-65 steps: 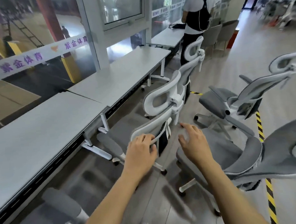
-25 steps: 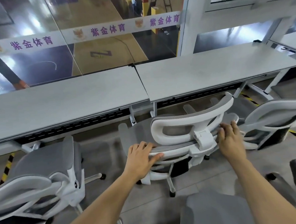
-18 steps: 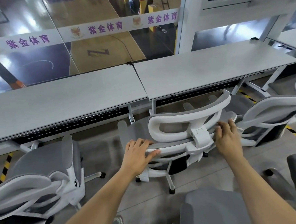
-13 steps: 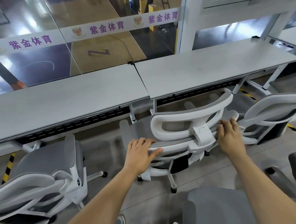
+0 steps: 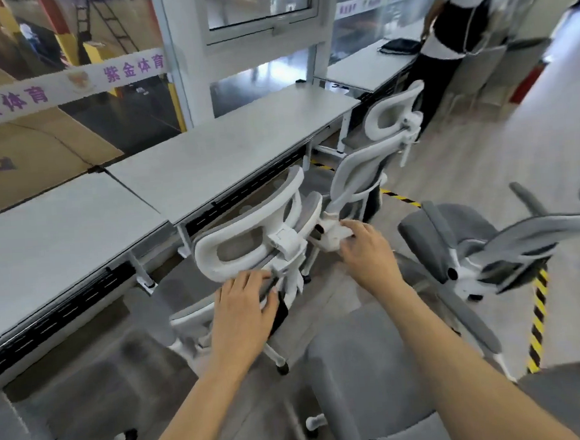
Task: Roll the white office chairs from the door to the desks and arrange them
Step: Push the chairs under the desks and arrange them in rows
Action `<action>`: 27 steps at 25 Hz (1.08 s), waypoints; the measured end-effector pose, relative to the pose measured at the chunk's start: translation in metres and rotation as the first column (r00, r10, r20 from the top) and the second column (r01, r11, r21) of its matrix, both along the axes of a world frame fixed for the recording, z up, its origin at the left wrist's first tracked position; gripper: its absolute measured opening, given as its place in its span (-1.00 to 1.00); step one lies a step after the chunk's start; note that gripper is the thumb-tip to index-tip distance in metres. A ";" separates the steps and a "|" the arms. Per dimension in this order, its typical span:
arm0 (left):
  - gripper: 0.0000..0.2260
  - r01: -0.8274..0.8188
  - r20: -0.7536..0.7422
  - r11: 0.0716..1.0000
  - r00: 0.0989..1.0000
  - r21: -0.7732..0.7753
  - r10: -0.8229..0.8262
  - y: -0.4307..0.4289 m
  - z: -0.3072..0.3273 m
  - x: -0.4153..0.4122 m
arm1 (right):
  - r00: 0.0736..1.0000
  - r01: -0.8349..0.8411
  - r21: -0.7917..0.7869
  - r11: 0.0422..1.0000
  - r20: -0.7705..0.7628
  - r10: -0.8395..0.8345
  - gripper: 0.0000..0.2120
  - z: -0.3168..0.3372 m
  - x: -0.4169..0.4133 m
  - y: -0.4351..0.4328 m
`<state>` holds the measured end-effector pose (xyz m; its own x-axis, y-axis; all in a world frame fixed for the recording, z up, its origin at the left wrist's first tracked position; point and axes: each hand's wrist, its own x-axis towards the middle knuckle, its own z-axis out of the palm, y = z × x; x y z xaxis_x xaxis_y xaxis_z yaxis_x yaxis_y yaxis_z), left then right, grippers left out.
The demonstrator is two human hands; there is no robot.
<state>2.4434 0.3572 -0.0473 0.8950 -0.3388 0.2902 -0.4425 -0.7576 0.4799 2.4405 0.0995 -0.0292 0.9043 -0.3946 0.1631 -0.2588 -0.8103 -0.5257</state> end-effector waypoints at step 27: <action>-0.66 0.775 0.093 0.618 0.611 0.133 -0.786 -0.502 0.133 -0.346 | 0.800 0.565 0.042 0.824 0.215 -0.560 -0.62 0.089 -0.526 -0.358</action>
